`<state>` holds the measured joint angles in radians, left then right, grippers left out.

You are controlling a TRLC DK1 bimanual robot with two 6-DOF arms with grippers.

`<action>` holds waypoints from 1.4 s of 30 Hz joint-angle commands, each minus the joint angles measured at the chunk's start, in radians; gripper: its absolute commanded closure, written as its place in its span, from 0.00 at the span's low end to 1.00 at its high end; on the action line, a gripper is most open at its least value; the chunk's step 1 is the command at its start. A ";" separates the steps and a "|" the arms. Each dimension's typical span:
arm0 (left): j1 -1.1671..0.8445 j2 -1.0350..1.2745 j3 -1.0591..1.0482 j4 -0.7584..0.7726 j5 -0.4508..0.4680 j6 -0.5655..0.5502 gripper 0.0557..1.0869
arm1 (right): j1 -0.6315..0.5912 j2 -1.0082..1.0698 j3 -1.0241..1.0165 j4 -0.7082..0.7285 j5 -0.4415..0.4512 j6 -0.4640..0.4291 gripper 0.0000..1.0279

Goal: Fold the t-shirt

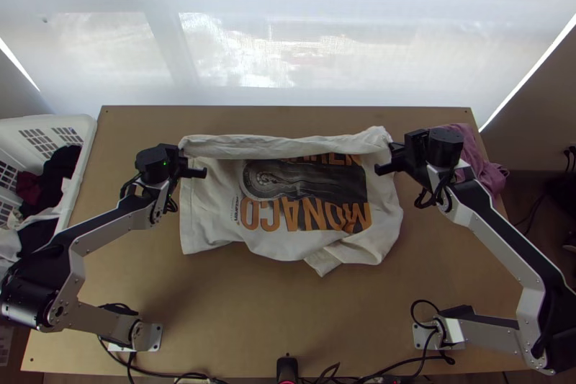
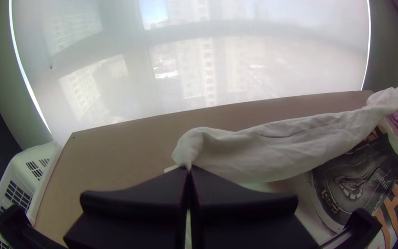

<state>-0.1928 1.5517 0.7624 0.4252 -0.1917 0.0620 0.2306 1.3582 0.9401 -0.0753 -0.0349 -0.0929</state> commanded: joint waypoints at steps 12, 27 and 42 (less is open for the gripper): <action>-0.042 0.025 -0.058 0.001 -0.003 -0.005 0.97 | 0.007 0.044 -0.126 0.023 0.004 -0.013 0.98; -0.056 0.087 -0.081 -0.003 -0.002 -0.001 0.96 | -0.008 0.099 -0.161 0.069 0.004 -0.024 0.80; -0.011 -0.280 -0.017 -0.608 0.153 -0.088 0.24 | -0.060 -0.119 -0.146 -0.032 0.006 0.009 0.04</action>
<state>-0.2150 1.4422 0.7204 0.1196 -0.1051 0.0257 0.1890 1.3399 0.7883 -0.0399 -0.0307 -0.1028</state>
